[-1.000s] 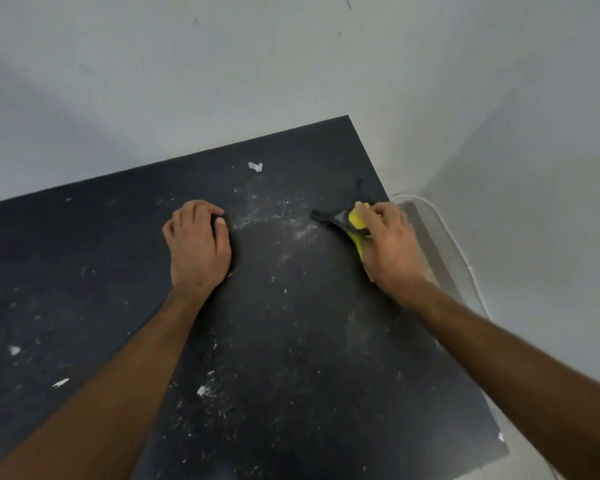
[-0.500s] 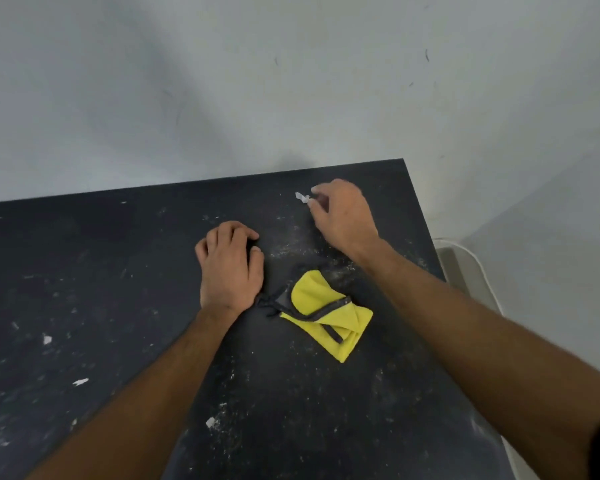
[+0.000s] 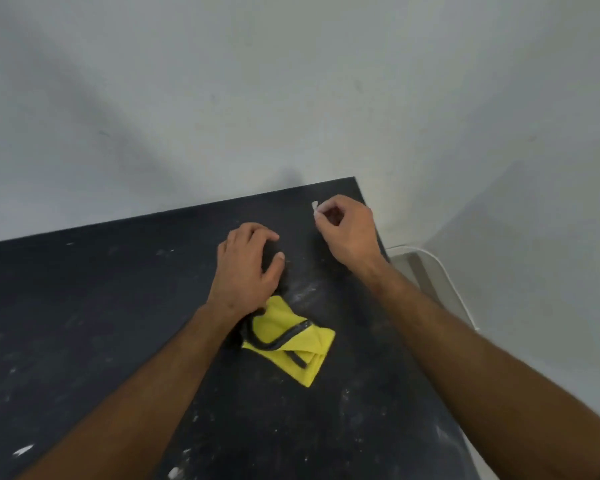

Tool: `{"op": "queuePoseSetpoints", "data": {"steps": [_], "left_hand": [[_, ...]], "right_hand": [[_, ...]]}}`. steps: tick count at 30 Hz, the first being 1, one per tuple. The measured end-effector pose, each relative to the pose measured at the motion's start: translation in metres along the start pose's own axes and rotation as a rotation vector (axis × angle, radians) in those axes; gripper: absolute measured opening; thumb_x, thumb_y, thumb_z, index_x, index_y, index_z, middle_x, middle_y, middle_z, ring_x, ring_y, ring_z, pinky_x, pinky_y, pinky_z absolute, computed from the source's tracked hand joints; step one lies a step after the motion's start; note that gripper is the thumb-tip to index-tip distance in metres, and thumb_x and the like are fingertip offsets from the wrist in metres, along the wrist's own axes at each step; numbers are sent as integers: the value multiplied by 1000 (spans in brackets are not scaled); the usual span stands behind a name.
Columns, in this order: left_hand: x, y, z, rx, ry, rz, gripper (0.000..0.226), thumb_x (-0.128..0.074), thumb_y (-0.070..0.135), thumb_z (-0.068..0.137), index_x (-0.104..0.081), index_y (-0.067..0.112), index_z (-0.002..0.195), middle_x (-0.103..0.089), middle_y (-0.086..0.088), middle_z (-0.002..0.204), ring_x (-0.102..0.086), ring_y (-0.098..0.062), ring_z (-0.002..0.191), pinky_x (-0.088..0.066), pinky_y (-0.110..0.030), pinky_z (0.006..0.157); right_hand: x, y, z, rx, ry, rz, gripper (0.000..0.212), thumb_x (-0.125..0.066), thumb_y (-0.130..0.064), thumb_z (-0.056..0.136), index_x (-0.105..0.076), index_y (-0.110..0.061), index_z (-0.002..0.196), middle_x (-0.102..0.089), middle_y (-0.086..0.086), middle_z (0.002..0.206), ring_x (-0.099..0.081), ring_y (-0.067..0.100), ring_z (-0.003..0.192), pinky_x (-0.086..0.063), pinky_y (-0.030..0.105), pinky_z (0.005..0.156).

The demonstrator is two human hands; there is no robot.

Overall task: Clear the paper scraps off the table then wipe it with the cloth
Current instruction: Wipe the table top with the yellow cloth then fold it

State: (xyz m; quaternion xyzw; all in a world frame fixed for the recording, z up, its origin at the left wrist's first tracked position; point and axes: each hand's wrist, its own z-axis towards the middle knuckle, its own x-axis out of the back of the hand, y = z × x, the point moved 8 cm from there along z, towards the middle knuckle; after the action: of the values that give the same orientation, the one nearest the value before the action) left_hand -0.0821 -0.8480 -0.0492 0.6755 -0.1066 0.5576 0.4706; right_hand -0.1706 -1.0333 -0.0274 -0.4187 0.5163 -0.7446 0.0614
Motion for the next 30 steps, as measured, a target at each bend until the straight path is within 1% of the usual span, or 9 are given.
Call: {"op": "queuePoseSetpoints", "data": {"steps": [4,7,10,14,16,19,22,25,30], "left_hand": [[-46,67,35,-167,-150,47,53,-48,53,92,-55,22,135,-49,-1,142,-45,-23,134,-33,-42,110],[-79,86,42,-157,-174,81,65,-44,62,94,-50,21,145,-44,-2,153,-39,-23,143,-25,-46,120],[-98,90,34,-121,-132,165,71,-41,65,96,-44,20,151,-36,-4,161,-29,-26,152,-16,-49,126],[-100,93,32,-86,-117,249,73,-41,65,96,-41,19,153,-34,-4,163,-26,-26,154,-15,-49,127],[-98,94,33,-71,-123,262,74,-42,64,95,-41,19,153,-34,-4,163,-27,-25,154,-15,-48,127],[-99,95,34,-60,-129,265,74,-43,63,94,-41,19,154,-34,-3,162,-26,-24,154,-16,-48,126],[-95,96,34,-62,-125,238,75,-45,62,93,-41,18,153,-34,-3,163,-27,-24,154,-18,-50,125],[-99,95,35,-56,-122,234,74,-47,61,93,-43,18,152,-34,-3,162,-28,-23,154,-21,-53,124],[-96,96,35,-64,-119,241,74,-47,62,93,-42,18,152,-35,-3,162,-28,-24,153,-22,-53,123]], "right_hand": [[82,88,-3,-216,172,50,6,-68,-17,93,-72,-18,89,-69,-13,82,-65,6,72,-54,19,71],[115,172,-7,-366,181,21,10,-65,-15,95,-74,-17,100,-70,-10,89,-65,3,80,-55,21,79],[119,245,-11,-460,149,36,15,-65,-13,95,-76,-8,104,-73,0,92,-67,12,85,-55,25,82],[91,321,-13,-570,62,50,8,-70,-18,90,-73,-11,91,-71,-1,82,-66,12,75,-53,25,69],[72,350,-14,-640,20,57,11,-73,-21,89,-70,-11,86,-70,-1,78,-65,12,72,-52,26,66],[54,376,-6,-669,-29,49,13,-74,-19,87,-75,-7,83,-73,5,77,-67,16,73,-56,32,72],[42,381,2,-617,-115,-3,17,-68,-15,91,-80,-4,88,-77,11,84,-72,24,83,-58,39,82],[39,384,8,-591,-149,-17,20,-63,-12,92,-80,-3,86,-76,10,82,-72,24,83,-59,40,82],[55,361,6,-546,-117,51,18,-64,-15,92,-75,-19,79,-74,-1,76,-72,18,77,-61,45,80]]}}
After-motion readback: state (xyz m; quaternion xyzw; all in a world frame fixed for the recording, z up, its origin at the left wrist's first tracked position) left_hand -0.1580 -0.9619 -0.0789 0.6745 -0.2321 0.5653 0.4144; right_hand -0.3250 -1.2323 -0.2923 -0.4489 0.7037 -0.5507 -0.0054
